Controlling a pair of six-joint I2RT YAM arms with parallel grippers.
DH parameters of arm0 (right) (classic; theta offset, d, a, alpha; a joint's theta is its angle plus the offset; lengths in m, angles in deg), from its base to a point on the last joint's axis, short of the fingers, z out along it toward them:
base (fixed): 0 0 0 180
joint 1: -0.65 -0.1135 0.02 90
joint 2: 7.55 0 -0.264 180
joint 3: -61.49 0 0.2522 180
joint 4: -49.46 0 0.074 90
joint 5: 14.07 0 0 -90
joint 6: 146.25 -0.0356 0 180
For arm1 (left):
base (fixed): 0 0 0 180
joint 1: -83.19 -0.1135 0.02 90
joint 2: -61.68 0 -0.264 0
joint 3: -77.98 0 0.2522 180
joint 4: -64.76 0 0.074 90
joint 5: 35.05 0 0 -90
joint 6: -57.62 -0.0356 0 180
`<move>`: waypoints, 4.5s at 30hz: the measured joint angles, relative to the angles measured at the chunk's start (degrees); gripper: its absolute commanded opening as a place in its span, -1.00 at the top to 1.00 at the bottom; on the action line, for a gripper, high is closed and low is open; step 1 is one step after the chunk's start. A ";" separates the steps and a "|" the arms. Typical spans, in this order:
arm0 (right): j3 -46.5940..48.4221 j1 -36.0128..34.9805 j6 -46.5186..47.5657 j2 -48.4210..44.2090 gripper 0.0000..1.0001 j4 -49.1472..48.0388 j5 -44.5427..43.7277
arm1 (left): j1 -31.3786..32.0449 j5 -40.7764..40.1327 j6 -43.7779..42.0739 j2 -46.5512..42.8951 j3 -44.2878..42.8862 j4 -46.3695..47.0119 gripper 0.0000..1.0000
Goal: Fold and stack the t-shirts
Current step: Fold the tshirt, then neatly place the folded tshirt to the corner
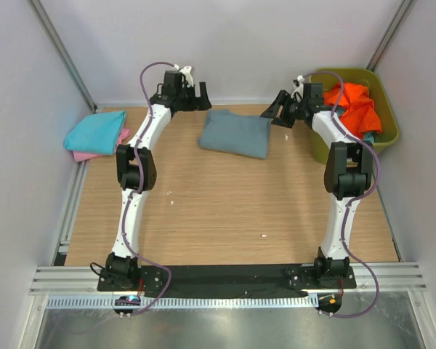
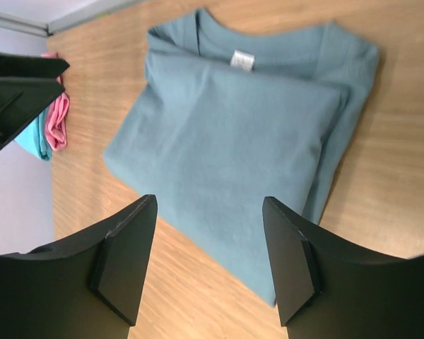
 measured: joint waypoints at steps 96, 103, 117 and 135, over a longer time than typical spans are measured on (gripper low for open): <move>-20.28 0.33 13.90 -21.59 -0.45 7.43 -3.63 | -20.52 -0.28 -25.83 -7.23 -0.09 -42.97 1.00; -23.78 1.51 13.42 -25.14 -0.45 6.93 -3.63 | -20.22 -7.85 -28.17 -7.23 -3.69 -42.93 1.00; -32.72 7.74 11.43 -30.95 -0.45 5.29 -3.10 | -20.37 -20.28 -33.75 -7.87 -9.44 -37.33 1.00; -36.02 10.67 9.31 -32.46 -0.45 3.43 -2.45 | -23.91 -25.33 -41.97 -15.17 -9.44 -30.82 1.00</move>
